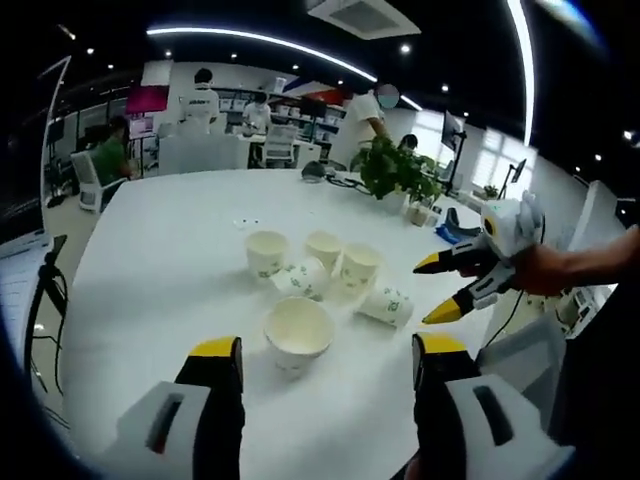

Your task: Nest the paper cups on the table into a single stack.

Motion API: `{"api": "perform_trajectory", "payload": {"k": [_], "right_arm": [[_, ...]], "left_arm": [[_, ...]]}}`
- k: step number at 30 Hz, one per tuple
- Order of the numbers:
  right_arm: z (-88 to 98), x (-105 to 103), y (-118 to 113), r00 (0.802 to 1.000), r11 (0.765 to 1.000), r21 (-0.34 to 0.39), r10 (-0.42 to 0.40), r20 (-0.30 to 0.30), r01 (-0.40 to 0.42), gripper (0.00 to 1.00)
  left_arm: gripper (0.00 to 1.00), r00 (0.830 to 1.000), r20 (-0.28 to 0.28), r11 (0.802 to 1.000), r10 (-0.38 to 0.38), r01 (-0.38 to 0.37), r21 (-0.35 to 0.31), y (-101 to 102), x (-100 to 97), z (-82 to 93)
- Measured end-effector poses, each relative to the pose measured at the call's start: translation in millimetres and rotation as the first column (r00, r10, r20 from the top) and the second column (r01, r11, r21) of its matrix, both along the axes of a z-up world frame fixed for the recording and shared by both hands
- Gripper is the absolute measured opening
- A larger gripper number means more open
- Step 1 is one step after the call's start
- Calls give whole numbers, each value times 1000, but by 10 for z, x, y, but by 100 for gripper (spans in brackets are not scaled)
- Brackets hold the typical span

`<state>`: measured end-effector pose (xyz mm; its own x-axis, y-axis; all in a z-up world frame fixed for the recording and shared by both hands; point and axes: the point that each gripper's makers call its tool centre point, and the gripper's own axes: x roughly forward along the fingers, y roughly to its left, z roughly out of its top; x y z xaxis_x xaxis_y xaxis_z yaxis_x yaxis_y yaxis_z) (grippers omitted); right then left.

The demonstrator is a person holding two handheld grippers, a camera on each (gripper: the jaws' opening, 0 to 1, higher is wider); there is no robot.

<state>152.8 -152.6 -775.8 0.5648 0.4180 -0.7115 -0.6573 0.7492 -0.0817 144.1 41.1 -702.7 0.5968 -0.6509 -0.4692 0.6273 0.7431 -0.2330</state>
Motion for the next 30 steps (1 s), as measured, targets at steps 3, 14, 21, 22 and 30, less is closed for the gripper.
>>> {"api": "perform_trajectory", "payload": {"k": [3,14,21,22,30], "right_arm": [[-51,37,-38,1000,1000,-12,-16,-15,16,59],[-290,253,-121,989,995,2,-103,-103,104,58],[-370,318,-88,984,993,-12,-116,-135,116,58],[-365,309,-83,983,993,-14,-120,-142,119,58],[-532,370,-44,975,992,-38,-122,-184,117,57]], "left_arm": [[67,1000,2,1000,-2,2,0,30,-24,18],[68,1000,5,1000,-9,9,1,71,-112,8],[68,1000,-2,1000,-4,4,5,83,-162,4],[68,1000,-1,1000,-3,3,4,91,-158,1],[68,1000,-5,1000,13,-14,-11,85,-185,4]]}}
